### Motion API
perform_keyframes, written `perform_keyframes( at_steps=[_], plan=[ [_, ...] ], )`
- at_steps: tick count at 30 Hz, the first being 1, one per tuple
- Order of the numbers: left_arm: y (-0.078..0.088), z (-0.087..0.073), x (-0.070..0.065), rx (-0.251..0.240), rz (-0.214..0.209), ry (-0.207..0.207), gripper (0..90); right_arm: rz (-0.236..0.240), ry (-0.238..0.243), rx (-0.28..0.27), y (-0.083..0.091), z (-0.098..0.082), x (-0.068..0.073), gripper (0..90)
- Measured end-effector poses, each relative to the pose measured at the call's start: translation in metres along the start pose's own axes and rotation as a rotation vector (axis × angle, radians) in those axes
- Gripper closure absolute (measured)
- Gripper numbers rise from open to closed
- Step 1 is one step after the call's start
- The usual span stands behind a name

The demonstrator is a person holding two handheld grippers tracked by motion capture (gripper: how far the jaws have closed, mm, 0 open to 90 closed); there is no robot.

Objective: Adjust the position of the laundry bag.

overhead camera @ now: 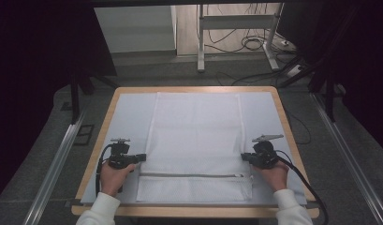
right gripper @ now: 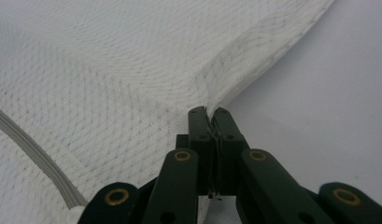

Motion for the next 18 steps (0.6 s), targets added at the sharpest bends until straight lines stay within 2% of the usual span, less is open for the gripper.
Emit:
perform_keyframes(
  at_steps=[3, 4, 6, 7, 11, 14, 16, 18],
  plan=[
    [0.0, -0.001, 0.0, -0.007, 0.014, -0.01, 88.3, 0.0, 0.005, 0.0, 0.0, -0.001, 0.0, 85.8],
    [0.0, 0.0, 0.001, -0.023, 0.038, -0.026, 85.5, 0.001, 0.004, 0.0, 0.001, -0.001, -0.001, 83.9],
    [0.004, 0.0, 0.002, -0.051, 0.076, -0.051, 69.2, -0.01, 0.001, -0.008, 0.003, -0.001, -0.002, 67.7],
    [0.007, 0.001, 0.001, -0.075, 0.077, -0.054, 61.0, -0.026, -0.001, -0.017, 0.005, -0.001, -0.004, 57.6],
    [0.019, 0.009, -0.008, -0.144, 0.028, -0.039, 38.6, -0.075, -0.048, -0.088, 0.014, 0.002, -0.014, 40.2],
    [0.025, 0.01, -0.022, -0.172, 0.002, -0.057, 31.8, -0.099, -0.068, -0.113, 0.017, 0.002, -0.018, 35.2],
    [0.028, 0.007, -0.035, -0.17, -0.02, -0.076, 30.9, -0.111, -0.073, -0.126, 0.02, 0.002, -0.02, 34.8],
    [0.03, 0.005, -0.05, -0.168, -0.038, -0.113, 30.3, -0.118, -0.066, -0.139, 0.023, 0.001, -0.02, 34.8]
  ],
)
Point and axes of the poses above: each handheld gripper's, and its own axes: y roughly backward along the jaws, z roughly out of its top, x roughly to its left, the point moved 6 cm from there along -y, roughly forward along the jaws, and after that the axes turned 15 degrees about y, right-handed, at the moved point
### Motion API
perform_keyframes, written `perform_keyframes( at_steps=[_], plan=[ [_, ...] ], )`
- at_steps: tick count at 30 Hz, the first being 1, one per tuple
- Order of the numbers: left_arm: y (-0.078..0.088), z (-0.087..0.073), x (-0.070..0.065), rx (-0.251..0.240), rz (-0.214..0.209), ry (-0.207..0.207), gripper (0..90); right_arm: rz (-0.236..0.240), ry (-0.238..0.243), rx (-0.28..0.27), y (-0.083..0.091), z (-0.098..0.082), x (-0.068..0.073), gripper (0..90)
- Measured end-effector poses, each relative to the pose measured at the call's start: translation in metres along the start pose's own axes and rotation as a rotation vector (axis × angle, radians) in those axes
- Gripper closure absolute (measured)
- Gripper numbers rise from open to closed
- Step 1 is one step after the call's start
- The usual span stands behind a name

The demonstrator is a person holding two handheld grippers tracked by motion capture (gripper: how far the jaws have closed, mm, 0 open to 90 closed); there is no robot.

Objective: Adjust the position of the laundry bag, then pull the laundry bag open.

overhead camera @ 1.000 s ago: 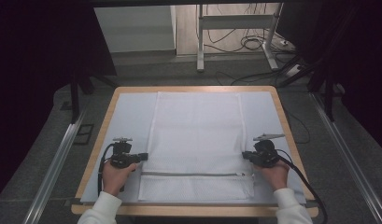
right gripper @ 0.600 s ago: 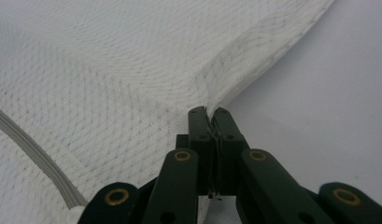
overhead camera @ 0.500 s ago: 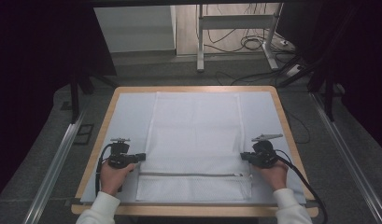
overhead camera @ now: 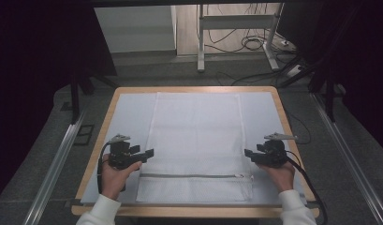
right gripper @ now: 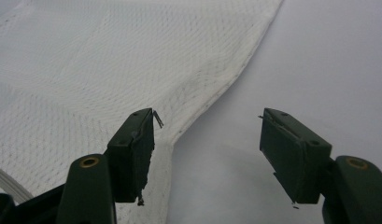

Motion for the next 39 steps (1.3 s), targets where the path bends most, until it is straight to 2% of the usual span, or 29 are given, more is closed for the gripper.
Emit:
perform_keyframes(
  at_steps=[4, 8, 16, 32, 35, 39],
  plan=[
    [-0.001, -0.003, -0.026, 0.016, -0.049, -0.045, 30.1, -0.003, -0.003, -0.019, 0.006, -0.001, -0.002, 33.0],
    [-0.008, -0.008, -0.035, 0.047, -0.057, -0.064, 29.9, -0.007, 0.015, -0.014, 0.012, -0.003, -0.001, 33.3],
    [-0.02, -0.015, -0.059, 0.092, -0.073, -0.091, 32.0, -0.002, 0.012, -0.006, 0.017, -0.004, -0.003, 31.9],
    [-0.03, -0.021, -0.089, 0.13, -0.137, -0.114, 33.5, 0.02, -0.008, 0.001, 0.017, -0.006, 0.0, 31.6],
    [-0.032, -0.022, -0.093, 0.135, -0.141, -0.118, 33.6, 0.004, -0.003, -0.016, 0.018, -0.005, -0.001, 31.7],
    [-0.035, -0.023, -0.097, 0.143, -0.144, -0.12, 33.9, 0.01, -0.008, -0.015, 0.018, -0.005, 0.0, 31.7]
  ],
)
Point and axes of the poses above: each handheld gripper's, and its own axes: y roughly backward along the jaws, z roughly out of its top, x roughly to its left, the point moved 6 cm from there along -y, roughly forward along the jaws, and after that the axes turned 15 degrees about y, right-handed, at the moved point
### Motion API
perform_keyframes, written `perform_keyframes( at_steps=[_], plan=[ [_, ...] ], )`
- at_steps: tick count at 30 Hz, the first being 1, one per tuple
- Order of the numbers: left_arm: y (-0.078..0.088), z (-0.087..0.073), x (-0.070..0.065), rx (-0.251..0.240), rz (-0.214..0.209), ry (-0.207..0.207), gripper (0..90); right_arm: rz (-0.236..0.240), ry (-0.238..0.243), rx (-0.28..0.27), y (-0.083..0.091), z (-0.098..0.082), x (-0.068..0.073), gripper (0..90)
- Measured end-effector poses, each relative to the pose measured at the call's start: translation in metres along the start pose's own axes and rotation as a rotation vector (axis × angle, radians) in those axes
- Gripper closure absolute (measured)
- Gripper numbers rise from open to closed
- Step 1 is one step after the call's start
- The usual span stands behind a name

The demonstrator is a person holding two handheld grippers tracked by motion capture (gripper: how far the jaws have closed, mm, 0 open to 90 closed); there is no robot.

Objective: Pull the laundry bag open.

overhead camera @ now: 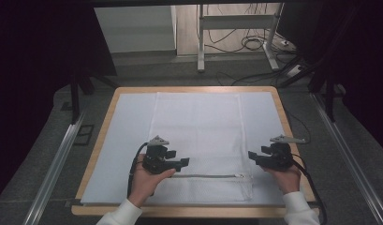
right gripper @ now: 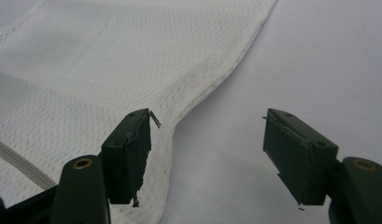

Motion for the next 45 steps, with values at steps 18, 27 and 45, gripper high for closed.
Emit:
perform_keyframes(
  at_steps=[18, 27, 45],
  plan=[
    [-0.046, -0.001, -0.045, 0.099, -0.057, -0.069, 35.1, 0.003, -0.006, 0.005, -0.001, -0.002, 0.0, 31.6],
    [-0.059, -0.002, -0.058, 0.12, -0.071, -0.079, 35.7, 0.012, -0.011, 0.007, -0.003, -0.003, 0.001, 31.6],
    [-0.086, -0.008, -0.075, 0.176, -0.075, -0.088, 39.8, 0.0, -0.022, -0.007, -0.001, -0.001, -0.001, 31.6]
  ],
)
Point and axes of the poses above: each handheld gripper's, and its own axes: y roughly backward along the jaws, z roughly out of its top, x roughly to its left, the point moved 6 cm from there along -y, roughly forward along the jaws, and after that the axes turned 15 degrees about y, right-handed, at the moved point
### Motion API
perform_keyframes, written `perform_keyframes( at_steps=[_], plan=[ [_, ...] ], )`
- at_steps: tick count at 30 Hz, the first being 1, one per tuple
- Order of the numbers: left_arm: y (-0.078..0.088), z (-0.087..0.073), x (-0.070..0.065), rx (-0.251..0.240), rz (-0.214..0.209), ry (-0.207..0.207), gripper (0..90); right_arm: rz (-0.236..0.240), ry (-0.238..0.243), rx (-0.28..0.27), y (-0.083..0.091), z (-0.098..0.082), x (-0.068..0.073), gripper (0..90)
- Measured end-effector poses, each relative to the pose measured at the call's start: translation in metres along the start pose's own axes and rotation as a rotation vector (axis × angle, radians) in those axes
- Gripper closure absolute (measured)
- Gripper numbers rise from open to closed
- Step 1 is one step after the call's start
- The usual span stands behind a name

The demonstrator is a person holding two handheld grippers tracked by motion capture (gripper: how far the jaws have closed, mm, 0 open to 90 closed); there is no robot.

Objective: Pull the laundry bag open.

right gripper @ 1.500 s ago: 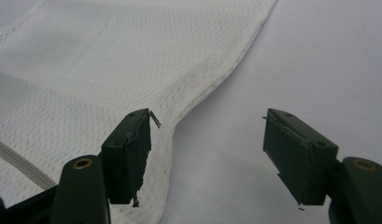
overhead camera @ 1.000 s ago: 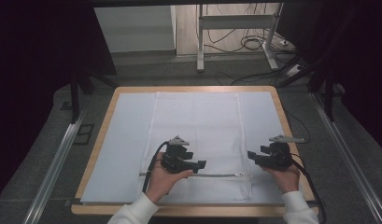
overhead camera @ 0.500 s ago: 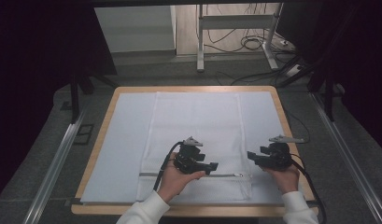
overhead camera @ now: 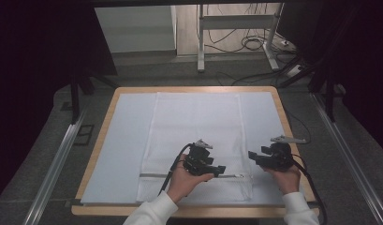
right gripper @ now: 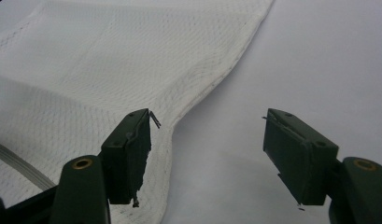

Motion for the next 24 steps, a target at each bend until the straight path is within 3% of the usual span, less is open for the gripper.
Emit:
perform_keyframes(
  at_steps=[24],
  plan=[
    [-0.036, -0.004, -0.021, 0.076, -0.034, -0.003, 39.5, -0.004, 0.0, 0.017, -0.002, -0.002, -0.001, 31.6]
  ],
)
Point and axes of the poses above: each handheld gripper's, and its own axes: y roughly backward along the jaws, z roughly out of its top, x roughly to its left, the point moved 6 cm from there along -y, roughly forward along the jaws, and after that the axes turned 15 degrees about y, right-handed, at the moved point
